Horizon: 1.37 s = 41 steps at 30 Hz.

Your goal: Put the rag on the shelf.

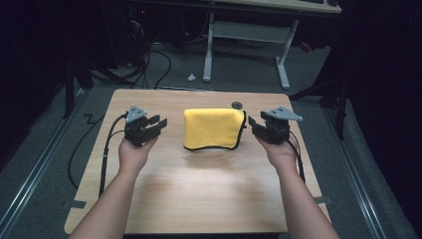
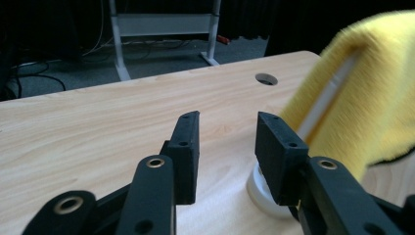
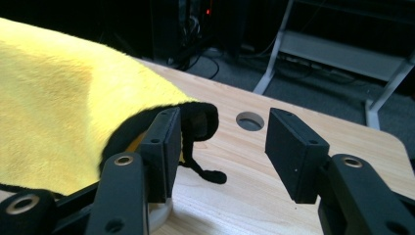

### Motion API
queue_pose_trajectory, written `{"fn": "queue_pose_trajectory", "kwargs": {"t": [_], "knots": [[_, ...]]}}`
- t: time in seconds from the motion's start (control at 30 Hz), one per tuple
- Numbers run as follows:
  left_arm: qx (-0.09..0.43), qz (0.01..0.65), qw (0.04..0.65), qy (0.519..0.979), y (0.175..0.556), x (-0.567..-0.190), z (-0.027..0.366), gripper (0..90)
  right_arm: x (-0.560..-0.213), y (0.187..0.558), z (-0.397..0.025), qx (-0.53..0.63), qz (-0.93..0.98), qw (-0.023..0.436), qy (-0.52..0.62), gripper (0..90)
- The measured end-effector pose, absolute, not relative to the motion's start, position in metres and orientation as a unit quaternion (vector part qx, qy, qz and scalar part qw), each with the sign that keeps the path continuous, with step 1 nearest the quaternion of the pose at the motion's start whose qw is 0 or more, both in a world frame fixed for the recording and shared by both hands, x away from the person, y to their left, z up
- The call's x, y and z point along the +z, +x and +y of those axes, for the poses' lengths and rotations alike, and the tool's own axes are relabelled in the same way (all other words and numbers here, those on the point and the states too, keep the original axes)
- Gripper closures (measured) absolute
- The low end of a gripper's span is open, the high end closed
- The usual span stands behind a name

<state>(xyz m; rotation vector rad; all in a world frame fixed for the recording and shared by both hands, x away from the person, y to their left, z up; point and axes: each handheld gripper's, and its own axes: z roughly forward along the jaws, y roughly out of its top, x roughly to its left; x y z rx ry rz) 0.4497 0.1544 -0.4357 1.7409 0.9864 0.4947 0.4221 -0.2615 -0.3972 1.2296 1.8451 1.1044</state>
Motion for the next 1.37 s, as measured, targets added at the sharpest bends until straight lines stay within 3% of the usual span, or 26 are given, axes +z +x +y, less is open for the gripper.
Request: {"fn": "queue_pose_trajectory", "kwargs": {"t": [0.33, 0.93, 1.1, 1.37], "knots": [[0.185, 0.394, 0.52, 0.735, 0.397, -0.456, 0.164, 55.2, -0.418, 0.379, -0.262, 0.413, 0.72, 0.336, 0.446, 37.9], [0.133, 0.363, 0.475, 0.79, 0.288, -0.517, 0.162, 50.2, -0.494, 0.288, -0.256, 0.394, 0.742, 0.295, 0.455, 39.4], [0.126, 0.342, 0.449, 0.816, 0.286, -0.524, 0.15, 49.6, -0.518, 0.263, -0.258, 0.371, 0.756, 0.285, 0.457, 41.8], [0.105, 0.346, 0.452, 0.815, 0.29, -0.528, 0.149, 49.6, -0.526, 0.269, -0.258, 0.362, 0.759, 0.271, 0.469, 42.7]]}}
